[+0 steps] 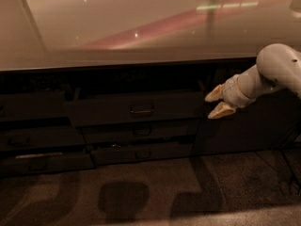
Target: Open top drawer
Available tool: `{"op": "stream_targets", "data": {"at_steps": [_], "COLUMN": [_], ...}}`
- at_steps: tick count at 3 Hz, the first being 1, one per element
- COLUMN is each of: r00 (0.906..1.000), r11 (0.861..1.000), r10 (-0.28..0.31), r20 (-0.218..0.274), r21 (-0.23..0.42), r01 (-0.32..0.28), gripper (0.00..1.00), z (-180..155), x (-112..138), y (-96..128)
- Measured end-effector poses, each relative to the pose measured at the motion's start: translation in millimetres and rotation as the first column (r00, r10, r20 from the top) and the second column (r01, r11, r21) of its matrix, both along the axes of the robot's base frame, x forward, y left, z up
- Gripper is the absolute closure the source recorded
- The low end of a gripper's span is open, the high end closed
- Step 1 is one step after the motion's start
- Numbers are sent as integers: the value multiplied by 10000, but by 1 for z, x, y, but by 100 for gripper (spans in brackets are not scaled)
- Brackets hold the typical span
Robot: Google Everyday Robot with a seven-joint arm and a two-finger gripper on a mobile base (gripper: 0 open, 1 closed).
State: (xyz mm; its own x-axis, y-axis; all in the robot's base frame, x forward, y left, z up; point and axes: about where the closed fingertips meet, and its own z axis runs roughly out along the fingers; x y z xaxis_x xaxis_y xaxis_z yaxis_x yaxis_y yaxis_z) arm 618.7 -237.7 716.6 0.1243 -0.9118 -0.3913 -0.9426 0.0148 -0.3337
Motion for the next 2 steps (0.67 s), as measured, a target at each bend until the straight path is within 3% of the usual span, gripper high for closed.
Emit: {"op": "stream_targets", "data": {"at_steps": [2], "r00": [9988], "r11": [9971], "r10": [-403], "r20": [288], "r21": [664], "r01": [383], "gripper": [84], "z": [35], "x": [34], "y": [0]}}
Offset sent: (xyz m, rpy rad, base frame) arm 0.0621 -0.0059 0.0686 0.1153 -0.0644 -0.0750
